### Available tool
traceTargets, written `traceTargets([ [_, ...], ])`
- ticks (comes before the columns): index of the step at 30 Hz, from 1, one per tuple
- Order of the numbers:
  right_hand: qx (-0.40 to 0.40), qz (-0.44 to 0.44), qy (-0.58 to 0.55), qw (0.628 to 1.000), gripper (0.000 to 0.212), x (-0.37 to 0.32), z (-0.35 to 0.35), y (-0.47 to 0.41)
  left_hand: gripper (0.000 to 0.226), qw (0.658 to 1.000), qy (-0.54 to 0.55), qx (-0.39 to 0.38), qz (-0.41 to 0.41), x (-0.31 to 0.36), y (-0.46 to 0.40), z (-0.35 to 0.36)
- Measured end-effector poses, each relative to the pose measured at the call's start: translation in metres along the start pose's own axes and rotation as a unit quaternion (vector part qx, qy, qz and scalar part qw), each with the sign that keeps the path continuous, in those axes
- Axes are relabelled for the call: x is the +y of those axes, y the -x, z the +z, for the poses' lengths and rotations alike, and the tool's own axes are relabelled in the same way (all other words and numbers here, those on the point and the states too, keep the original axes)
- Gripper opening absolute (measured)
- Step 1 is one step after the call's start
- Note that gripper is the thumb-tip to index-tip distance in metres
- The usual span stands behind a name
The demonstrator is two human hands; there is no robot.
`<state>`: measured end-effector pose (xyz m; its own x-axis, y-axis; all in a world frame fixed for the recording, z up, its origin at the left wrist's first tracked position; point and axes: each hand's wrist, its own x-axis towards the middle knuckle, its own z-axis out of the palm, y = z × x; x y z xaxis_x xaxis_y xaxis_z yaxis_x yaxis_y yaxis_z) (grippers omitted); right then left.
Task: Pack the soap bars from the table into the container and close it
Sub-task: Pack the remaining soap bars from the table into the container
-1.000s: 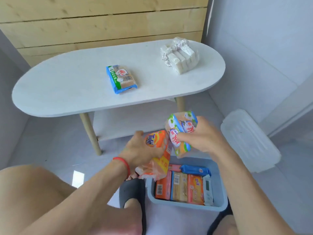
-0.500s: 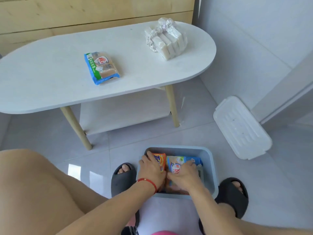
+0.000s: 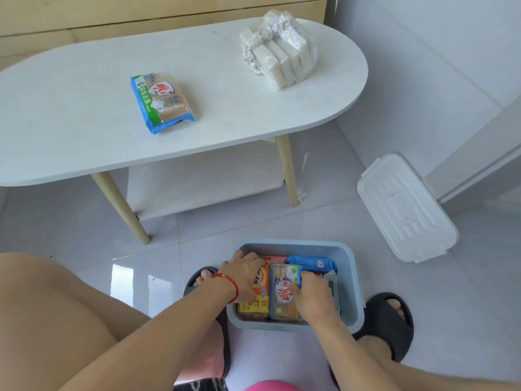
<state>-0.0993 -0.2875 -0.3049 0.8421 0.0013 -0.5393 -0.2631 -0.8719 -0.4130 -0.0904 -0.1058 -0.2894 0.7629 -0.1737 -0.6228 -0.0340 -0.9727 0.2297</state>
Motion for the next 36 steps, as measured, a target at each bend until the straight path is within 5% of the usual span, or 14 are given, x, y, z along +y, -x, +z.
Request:
traceTargets([
  [8,-0.055,-0.007,0.025,0.998,0.039,-0.006,-0.014,0.002,0.069,1.000,0.019,-0.008,-0.015,0.000,0.000,-0.002],
  [12,-0.045,-0.042,0.159,0.985,0.034,-0.041,-0.056,0.006,0.044,0.991,0.085,0.094,-0.038,0.010,0.017,-0.038],
  [14,0.006,-0.101,0.123,0.987,0.032,-0.074,-0.080,0.011,0.040,0.977,0.107,0.180,-0.034,0.010,0.035,-0.075],
  [18,0.135,-0.246,-0.041,0.959,0.026,-0.158,-0.132,0.024,0.032,0.907,0.153,0.392,-0.013,0.002,0.089,-0.163],
  [23,0.234,-0.374,-0.046,0.896,0.032,-0.259,-0.158,0.015,0.026,0.779,0.181,0.598,-0.044,-0.047,0.115,-0.240],
  [25,0.182,-0.413,0.011,0.892,0.049,-0.288,-0.154,0.003,0.032,0.758,0.258,0.590,-0.104,-0.070,0.104,-0.255],
  [28,0.133,-0.415,0.073,0.897,0.062,-0.307,-0.143,-0.015,0.028,0.775,0.338,0.502,-0.183,-0.085,0.081,-0.257],
  [30,0.142,-0.406,0.002,0.903,0.047,-0.305,-0.143,-0.020,0.021,0.763,0.356,0.508,-0.182,-0.080,0.078,-0.251],
  [33,0.140,-0.365,-0.185,0.902,0.017,-0.290,-0.154,-0.016,0.026,0.689,0.440,0.548,-0.179,-0.074,0.084,-0.241],
  [36,0.155,-0.330,-0.226,0.903,0.008,-0.264,-0.162,-0.009,0.014,0.651,0.523,0.532,-0.139,-0.052,0.096,-0.221],
])
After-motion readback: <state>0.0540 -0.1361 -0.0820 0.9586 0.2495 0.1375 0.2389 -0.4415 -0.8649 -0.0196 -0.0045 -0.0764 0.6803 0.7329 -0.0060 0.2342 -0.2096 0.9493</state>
